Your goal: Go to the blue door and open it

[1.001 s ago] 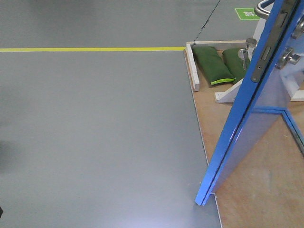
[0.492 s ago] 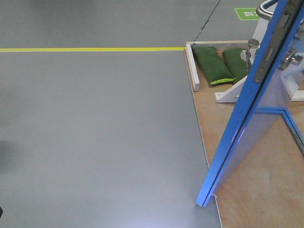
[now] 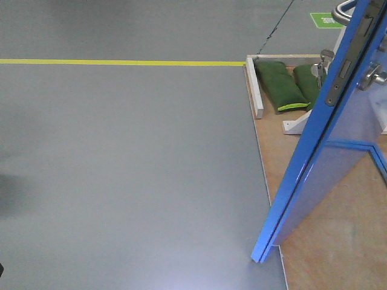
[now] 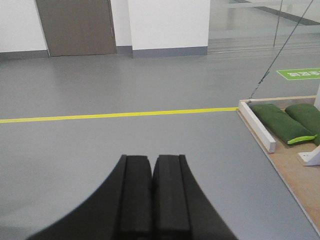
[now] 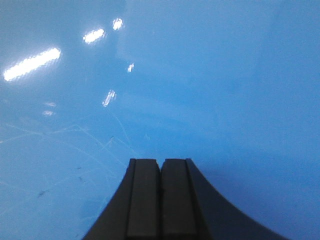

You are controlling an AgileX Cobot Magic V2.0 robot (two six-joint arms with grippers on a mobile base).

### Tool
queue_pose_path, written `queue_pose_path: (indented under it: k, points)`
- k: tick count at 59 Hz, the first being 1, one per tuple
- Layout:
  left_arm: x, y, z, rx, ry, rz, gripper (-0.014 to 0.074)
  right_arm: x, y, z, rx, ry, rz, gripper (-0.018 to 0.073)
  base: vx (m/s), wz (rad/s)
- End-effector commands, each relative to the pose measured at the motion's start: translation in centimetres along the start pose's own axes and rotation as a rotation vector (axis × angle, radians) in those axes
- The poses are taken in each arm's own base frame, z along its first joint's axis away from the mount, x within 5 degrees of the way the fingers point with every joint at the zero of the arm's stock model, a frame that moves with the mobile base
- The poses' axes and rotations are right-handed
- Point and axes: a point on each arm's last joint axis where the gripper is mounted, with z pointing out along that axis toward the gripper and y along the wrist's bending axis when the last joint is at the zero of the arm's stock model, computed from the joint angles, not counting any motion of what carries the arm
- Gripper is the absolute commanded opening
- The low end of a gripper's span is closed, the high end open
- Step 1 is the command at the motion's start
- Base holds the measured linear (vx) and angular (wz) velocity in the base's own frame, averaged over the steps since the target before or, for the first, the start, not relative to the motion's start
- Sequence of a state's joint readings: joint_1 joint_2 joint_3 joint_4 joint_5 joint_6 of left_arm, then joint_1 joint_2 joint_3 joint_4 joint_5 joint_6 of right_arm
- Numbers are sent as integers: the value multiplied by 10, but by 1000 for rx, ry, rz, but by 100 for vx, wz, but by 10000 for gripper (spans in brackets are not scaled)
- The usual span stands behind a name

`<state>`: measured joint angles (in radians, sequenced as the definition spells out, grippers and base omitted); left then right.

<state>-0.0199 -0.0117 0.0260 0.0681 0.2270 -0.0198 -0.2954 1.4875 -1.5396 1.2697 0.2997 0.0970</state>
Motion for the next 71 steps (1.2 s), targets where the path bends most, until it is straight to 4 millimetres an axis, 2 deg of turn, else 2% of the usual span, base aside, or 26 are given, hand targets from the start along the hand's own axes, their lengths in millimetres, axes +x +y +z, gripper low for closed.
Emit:
queue_pose_path:
  k: [1, 71]
  points:
    - [-17, 0, -4, 0, -121, -10, 73, 8, 22, -10, -63, 50, -3, 11, 4, 12]
    - [-17, 0, -4, 0, -121, -10, 73, 7, 22, -9, -62, 51, -3, 11, 12, 13]
